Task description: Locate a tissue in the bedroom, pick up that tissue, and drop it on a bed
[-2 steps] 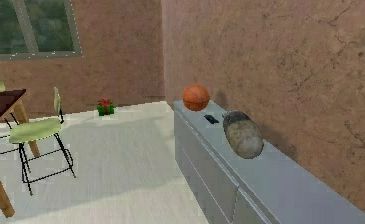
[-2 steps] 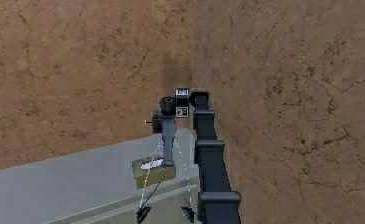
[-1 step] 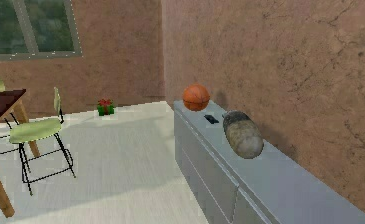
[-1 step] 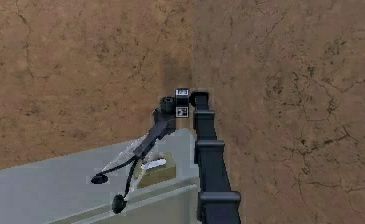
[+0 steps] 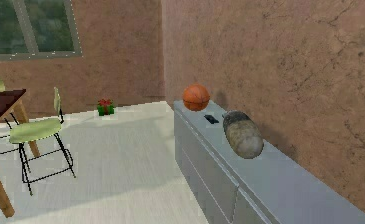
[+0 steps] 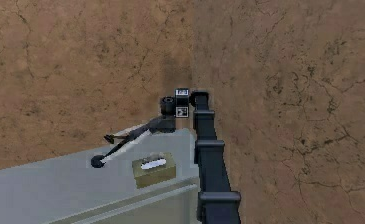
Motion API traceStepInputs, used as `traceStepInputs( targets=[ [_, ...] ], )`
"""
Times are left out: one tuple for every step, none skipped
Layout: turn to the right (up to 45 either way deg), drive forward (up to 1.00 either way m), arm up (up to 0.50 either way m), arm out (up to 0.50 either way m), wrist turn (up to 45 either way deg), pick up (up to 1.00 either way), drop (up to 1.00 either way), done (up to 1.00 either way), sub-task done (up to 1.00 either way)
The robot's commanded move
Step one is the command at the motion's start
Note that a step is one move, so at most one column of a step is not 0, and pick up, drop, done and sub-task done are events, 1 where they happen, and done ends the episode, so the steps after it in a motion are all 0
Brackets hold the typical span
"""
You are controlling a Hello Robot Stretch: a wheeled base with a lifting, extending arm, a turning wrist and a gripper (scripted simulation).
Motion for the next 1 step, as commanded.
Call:
traceStepInputs(
  targets=[
    [0.0,0.00,0.00,0.00,30.0,0.00,0.00,0.00,0.00]
  ],
)
